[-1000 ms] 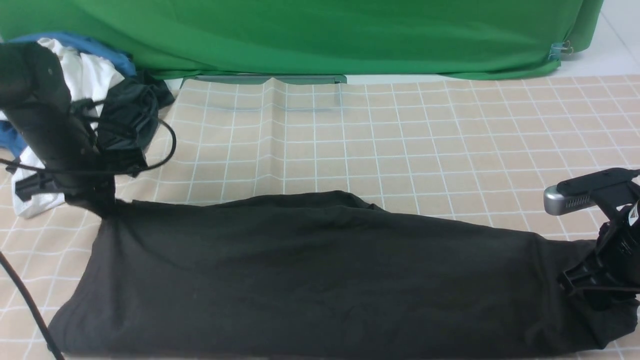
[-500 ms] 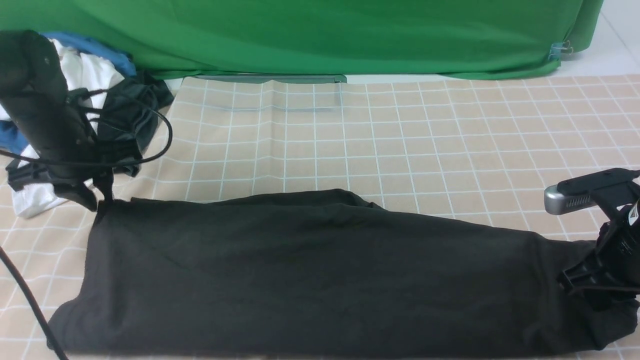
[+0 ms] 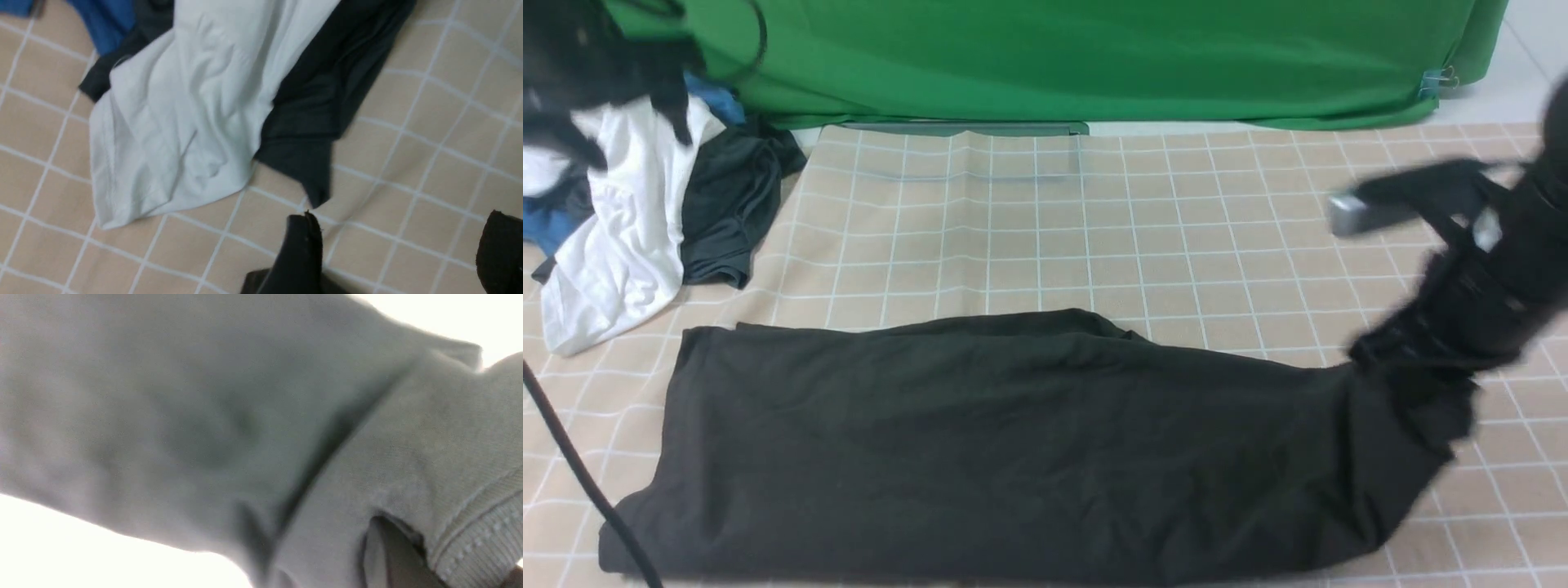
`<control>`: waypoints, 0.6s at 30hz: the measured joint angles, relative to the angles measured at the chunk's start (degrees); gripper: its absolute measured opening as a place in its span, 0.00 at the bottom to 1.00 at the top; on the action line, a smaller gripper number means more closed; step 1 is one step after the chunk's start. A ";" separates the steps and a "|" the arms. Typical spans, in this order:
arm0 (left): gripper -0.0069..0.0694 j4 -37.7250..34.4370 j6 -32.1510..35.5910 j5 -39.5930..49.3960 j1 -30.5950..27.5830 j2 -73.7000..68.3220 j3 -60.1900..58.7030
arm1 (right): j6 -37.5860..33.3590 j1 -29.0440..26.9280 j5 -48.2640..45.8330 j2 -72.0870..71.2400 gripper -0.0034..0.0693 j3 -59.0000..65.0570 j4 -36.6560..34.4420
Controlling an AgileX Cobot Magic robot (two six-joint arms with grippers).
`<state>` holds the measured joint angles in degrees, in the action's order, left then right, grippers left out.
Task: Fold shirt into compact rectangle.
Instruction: 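Fold the right end of the dark garment over onto its left end with the right gripper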
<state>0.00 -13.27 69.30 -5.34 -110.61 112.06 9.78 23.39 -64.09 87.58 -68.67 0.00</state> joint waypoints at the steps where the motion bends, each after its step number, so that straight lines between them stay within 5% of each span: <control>1: 0.77 -1.39 0.11 0.00 0.00 0.60 1.42 | 1.41 2.47 -0.02 0.08 0.16 -2.21 0.00; 11: 0.63 -7.72 3.21 0.22 0.00 13.19 3.25 | 10.62 22.74 4.81 8.68 0.16 -24.42 -1.52; 18: 0.58 -6.69 3.26 0.35 0.00 20.57 -1.36 | 10.80 30.26 14.67 22.07 0.16 -35.26 -4.56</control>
<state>-6.70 -10.01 69.65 -5.34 -90.04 110.70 20.58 53.65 -49.42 109.65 -103.92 -4.56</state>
